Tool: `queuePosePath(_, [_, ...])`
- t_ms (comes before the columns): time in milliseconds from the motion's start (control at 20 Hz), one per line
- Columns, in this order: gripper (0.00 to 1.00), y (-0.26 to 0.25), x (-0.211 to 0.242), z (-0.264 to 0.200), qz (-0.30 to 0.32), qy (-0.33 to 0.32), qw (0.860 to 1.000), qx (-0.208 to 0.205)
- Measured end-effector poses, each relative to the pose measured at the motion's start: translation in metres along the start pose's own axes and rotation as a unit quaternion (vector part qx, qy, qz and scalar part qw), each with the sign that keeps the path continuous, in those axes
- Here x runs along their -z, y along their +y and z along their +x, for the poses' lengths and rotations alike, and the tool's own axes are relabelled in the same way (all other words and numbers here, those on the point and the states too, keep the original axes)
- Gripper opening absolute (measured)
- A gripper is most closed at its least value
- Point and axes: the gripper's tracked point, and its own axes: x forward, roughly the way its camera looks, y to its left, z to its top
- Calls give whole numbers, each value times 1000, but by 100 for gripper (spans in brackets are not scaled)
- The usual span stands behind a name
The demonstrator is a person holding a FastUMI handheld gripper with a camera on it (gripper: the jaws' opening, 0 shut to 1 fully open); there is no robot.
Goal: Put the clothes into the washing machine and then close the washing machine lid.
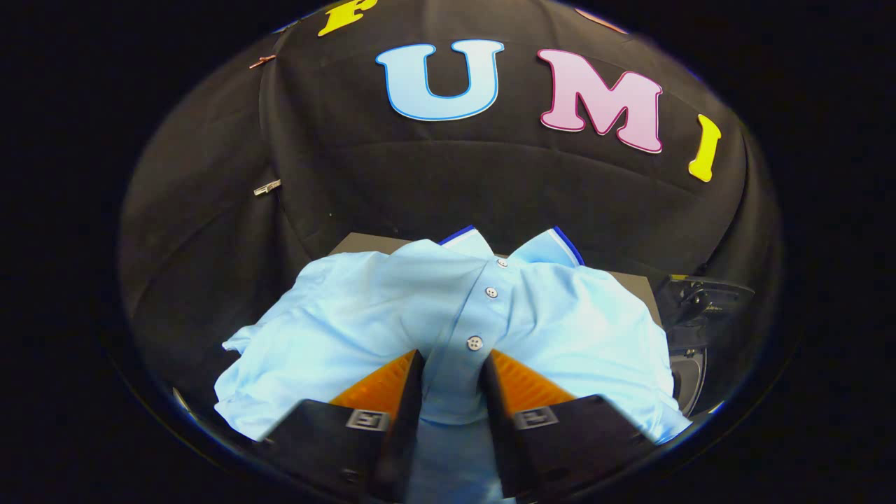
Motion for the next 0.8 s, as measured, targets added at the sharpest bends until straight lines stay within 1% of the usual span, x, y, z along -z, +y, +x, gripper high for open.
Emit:
queuePosePath(50, [24,2,1,0,11,1,1000,-2])
queuePosePath(100, [24,0,-3,1,20,-3,1000,-2])
queuePosePath(150, [5,1,-2,-3,27,-1,1000,-1])
queuePosePath(400, [5,1,1,-10,15,-6,1000,-7])
queuePosePath(600, [5,2,1,-18,21,-9,999,-32])
queuePosePath(800, [5,2,0,-26,32,-18,997,-65])
